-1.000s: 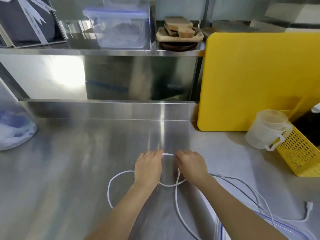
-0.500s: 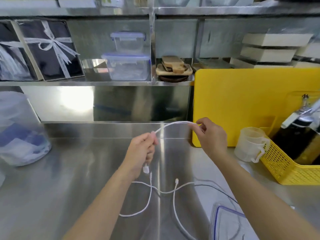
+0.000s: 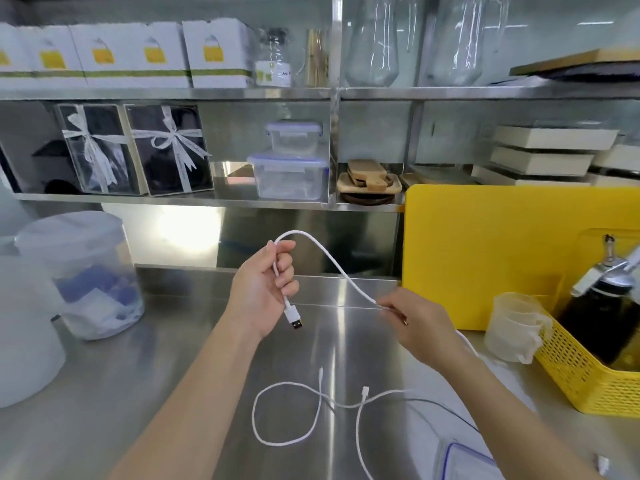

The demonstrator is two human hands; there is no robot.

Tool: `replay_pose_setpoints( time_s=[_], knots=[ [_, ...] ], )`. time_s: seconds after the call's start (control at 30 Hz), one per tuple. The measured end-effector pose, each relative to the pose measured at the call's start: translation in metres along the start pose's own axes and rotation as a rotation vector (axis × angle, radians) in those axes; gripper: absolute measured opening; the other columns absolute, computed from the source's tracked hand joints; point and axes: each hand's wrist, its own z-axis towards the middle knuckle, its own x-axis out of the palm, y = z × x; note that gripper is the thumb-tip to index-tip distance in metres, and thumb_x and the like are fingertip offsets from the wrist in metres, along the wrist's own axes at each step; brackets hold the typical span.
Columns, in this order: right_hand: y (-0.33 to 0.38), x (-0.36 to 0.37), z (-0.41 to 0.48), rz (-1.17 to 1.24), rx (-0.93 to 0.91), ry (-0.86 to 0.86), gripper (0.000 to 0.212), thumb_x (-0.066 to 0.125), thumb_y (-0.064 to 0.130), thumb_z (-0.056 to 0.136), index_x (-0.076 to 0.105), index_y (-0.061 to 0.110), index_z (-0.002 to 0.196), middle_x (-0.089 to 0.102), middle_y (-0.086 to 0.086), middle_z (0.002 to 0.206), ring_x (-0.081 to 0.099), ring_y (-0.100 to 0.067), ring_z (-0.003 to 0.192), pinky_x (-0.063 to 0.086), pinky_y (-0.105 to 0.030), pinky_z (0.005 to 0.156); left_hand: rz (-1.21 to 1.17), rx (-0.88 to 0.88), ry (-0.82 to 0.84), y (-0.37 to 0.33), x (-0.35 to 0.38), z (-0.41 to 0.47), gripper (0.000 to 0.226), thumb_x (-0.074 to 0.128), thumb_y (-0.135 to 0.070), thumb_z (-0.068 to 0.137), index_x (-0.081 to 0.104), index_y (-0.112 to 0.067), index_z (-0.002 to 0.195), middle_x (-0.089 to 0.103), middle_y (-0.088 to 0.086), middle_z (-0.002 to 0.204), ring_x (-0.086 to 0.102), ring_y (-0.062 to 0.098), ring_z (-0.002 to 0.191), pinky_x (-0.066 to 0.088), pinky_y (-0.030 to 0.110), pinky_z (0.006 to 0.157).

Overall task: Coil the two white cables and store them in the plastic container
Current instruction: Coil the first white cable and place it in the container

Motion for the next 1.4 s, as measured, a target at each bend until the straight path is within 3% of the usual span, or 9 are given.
replay_pose_setpoints(
  time_s=[0.2, 0.4, 0.53, 0.63, 0.77, 0.87, 1.03, 1.23, 1.4],
  knots=[
    [0.044, -0.031, 0.007, -0.036, -0.168, 0.257, 0.017, 0.053, 0.016, 0.089, 0.064, 0.015, 0.102, 0.066, -0.001, 0.104, 0.058, -0.019, 0.096, 0.042, -0.029, 0.076, 0.294, -0.010, -0.010, 0.001, 0.005, -0.010, 0.035, 0.036, -0.021, 0.100, 0.065, -0.006, 0.088, 0.051, -0.002, 0.054, 0.043, 0.006, 0.042, 0.043, 0.020, 0.043],
    [0.088, -0.044, 0.009, 0.039, -0.423, 0.219, 0.014, 0.053, 0.017, 0.085, 0.066, 0.015, 0.089, 0.068, -0.001, 0.090, 0.061, -0.020, 0.082, 0.049, -0.037, 0.064, 0.603, -0.101, 0.147, 0.017, 0.022, -0.033, 0.038, 0.036, -0.014, 0.099, 0.064, -0.002, 0.076, 0.059, 0.003, 0.052, 0.052, 0.012, 0.044, 0.047, 0.023, 0.048],
    [0.090, -0.049, 0.019, 0.150, -0.306, 0.095, 0.013, 0.062, 0.023, 0.082, 0.066, 0.010, 0.083, 0.061, -0.003, 0.082, 0.056, -0.017, 0.073, 0.044, -0.028, 0.062, 0.698, -0.124, 0.313, 0.017, 0.029, -0.046, 0.034, 0.041, -0.011, 0.095, 0.060, 0.000, 0.068, 0.057, 0.005, 0.044, 0.048, 0.016, 0.038, 0.039, 0.032, 0.056],
    [0.083, -0.051, 0.022, 0.268, -0.148, 0.059, 0.023, 0.070, 0.027, 0.078, 0.065, 0.013, 0.095, 0.056, 0.005, 0.090, 0.051, -0.004, 0.076, 0.039, -0.015, 0.065, 0.573, -0.199, 0.378, 0.011, 0.027, -0.050, 0.030, 0.044, -0.022, 0.090, 0.055, -0.002, 0.071, 0.046, 0.000, 0.036, 0.031, 0.009, 0.029, 0.037, 0.028, 0.049],
    [0.080, -0.057, 0.024, 0.469, 0.001, 0.181, 0.019, 0.065, 0.028, 0.083, 0.072, 0.010, 0.082, 0.068, -0.003, 0.075, 0.060, -0.013, 0.072, 0.047, -0.030, 0.067, 0.392, -0.233, 0.410, 0.006, 0.026, -0.053, 0.033, 0.044, -0.026, 0.085, 0.062, -0.003, 0.069, 0.036, -0.003, 0.035, 0.023, 0.005, 0.030, 0.031, 0.019, 0.037],
    [0.082, -0.062, 0.024, 0.566, 0.061, 0.235, 0.023, 0.066, 0.027, 0.082, 0.072, 0.007, 0.073, 0.062, -0.004, 0.061, 0.051, -0.003, 0.053, 0.041, -0.018, 0.052, 0.459, -0.242, 0.438, 0.003, 0.029, -0.056, 0.034, 0.041, -0.027, 0.089, 0.058, -0.001, 0.074, 0.042, 0.000, 0.040, 0.028, 0.008, 0.033, 0.032, 0.019, 0.038],
    [0.087, -0.064, 0.025, 0.548, 0.075, 0.278, 0.021, 0.063, 0.027, 0.085, 0.071, 0.009, 0.078, 0.060, -0.002, 0.063, 0.045, -0.003, 0.042, 0.037, -0.015, 0.043, 0.526, -0.230, 0.370, -0.002, 0.030, -0.055, 0.034, 0.035, -0.022, 0.097, 0.050, -0.007, 0.070, 0.030, -0.007, 0.039, 0.019, 0.006, 0.035, 0.015, 0.020, 0.041],
    [0.084, -0.069, 0.013, 0.828, 0.043, 0.341, 0.020, 0.053, 0.021, 0.091, 0.068, 0.021, 0.105, 0.067, -0.018, 0.083, 0.042, -0.009, 0.043, 0.035, -0.017, 0.041, 0.521, -0.203, 0.437, -0.012, 0.024, -0.061, 0.029, 0.045, -0.028, 0.089, 0.048, -0.013, 0.065, 0.028, -0.009, 0.041, 0.019, 0.006, 0.037, 0.015, 0.021, 0.041],
    [0.087, -0.067, 0.018, 0.973, 0.085, 0.276, 0.021, 0.051, 0.017, 0.092, 0.070, 0.010, 0.096, 0.061, -0.001, 0.066, 0.036, -0.009, 0.039, 0.030, -0.016, 0.038, 0.389, -0.121, 0.440, -0.010, 0.028, -0.065, 0.029, 0.046, -0.026, 0.092, 0.048, -0.012, 0.066, 0.031, -0.010, 0.042, 0.022, 0.005, 0.037, 0.019, 0.019, 0.041]
  ],
)
